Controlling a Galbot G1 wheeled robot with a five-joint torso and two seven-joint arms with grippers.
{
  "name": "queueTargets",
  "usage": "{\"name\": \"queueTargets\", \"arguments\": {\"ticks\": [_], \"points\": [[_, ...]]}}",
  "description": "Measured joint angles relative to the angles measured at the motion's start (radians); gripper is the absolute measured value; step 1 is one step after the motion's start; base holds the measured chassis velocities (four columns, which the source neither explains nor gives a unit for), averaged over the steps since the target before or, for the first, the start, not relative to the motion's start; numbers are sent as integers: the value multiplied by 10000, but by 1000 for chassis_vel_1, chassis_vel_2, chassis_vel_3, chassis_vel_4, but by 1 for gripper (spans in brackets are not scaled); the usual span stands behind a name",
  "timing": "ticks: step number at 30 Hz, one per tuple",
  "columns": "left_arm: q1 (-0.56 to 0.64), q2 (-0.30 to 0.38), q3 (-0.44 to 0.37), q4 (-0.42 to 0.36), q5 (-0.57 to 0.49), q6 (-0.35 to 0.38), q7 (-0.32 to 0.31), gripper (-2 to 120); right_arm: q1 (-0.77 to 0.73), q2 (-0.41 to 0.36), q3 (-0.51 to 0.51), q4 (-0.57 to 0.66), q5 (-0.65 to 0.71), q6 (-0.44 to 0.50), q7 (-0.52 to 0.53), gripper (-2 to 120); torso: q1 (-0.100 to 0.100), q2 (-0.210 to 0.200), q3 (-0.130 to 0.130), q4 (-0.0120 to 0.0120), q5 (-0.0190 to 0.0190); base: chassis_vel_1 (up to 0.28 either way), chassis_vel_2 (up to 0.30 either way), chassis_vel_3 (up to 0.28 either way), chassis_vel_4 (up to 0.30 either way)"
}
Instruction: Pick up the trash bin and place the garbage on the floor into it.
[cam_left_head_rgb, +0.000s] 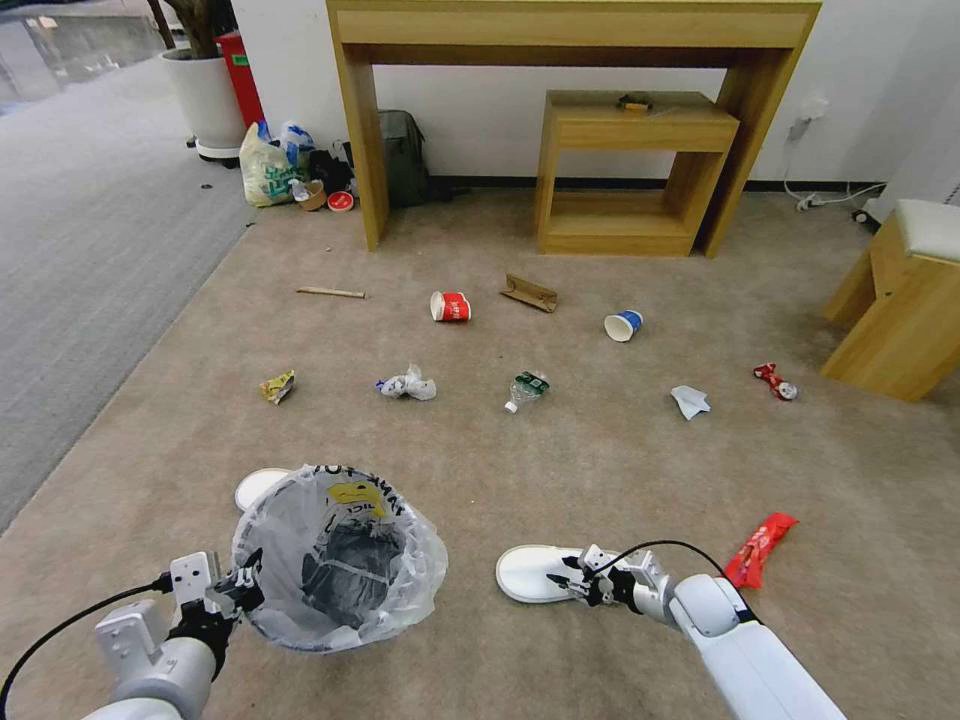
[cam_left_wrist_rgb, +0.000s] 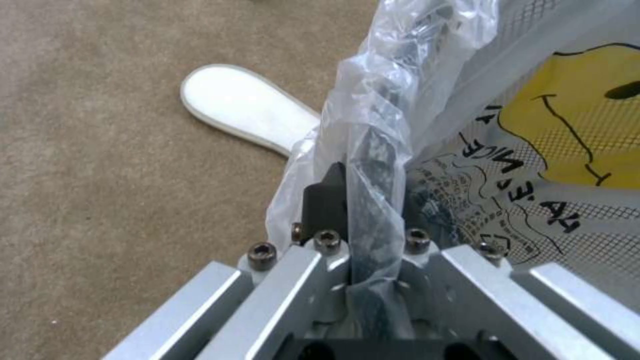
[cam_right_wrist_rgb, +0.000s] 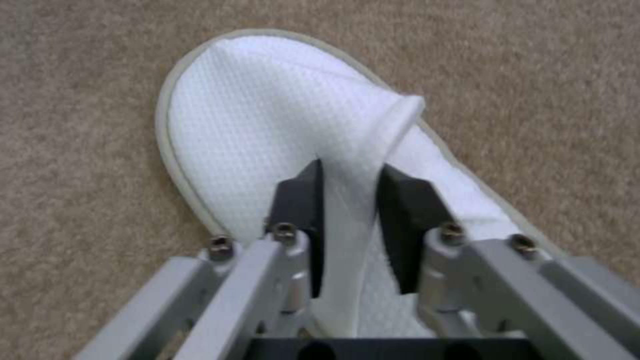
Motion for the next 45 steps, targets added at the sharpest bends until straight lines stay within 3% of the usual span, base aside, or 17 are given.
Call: {"name": "queueTargets", "arguments": {"ticks": [5,16,25,30,32,34,36,38,40,45], "points": [[-60,2,50,0,0,11,-29,0,-127,71,144,39,-12,0,64,1,0,0,0,0,0,0,0,0,0],[-69,21,59,-11,1,15,-32,0,-432,-42,514,646,108,18,236,0,0,0,0,0,1,0,0,0,0],[-114,49,66,58,189,-36,51,0,-1277,-613,1542,2827,512,23,407,0,0,0,0,1,1,0,0,0,0],[-550,110,65,289,490,-25,16,0,-1761,-1302,2242,4315,1160,-189,408,0,0,0,0,-3,0,0,0,0,0],[-891,121,63,418,532,147,-108,0,-1877,-1866,2546,5551,1862,-580,487,0,0,1,0,-2,-1,0,0,0,0],[-926,134,63,439,532,177,-118,0,-1881,-1939,2579,5742,1978,-660,501,0,0,1,0,-2,-2,0,0,0,0],[-1076,249,103,528,565,317,-213,0,-1779,-2418,2696,7063,2817,-1195,606,0,-1,2,0,-1,0,0,0,0,0],[-1110,279,134,555,613,338,-238,0,-1704,-2548,2692,7426,3060,-1364,662,0,0,2,0,-1,0,0,0,0,0],[-1218,348,273,651,866,343,-276,0,-1402,-2980,2480,8471,3744,-2043,915,0,0,2,0,1,0,0,0,0,0],[-1288,420,452,680,989,359,-298,0,-821,-3422,1847,9612,4680,-2996,1221,0,0,2,0,0,0,0,0,0,0]]}}
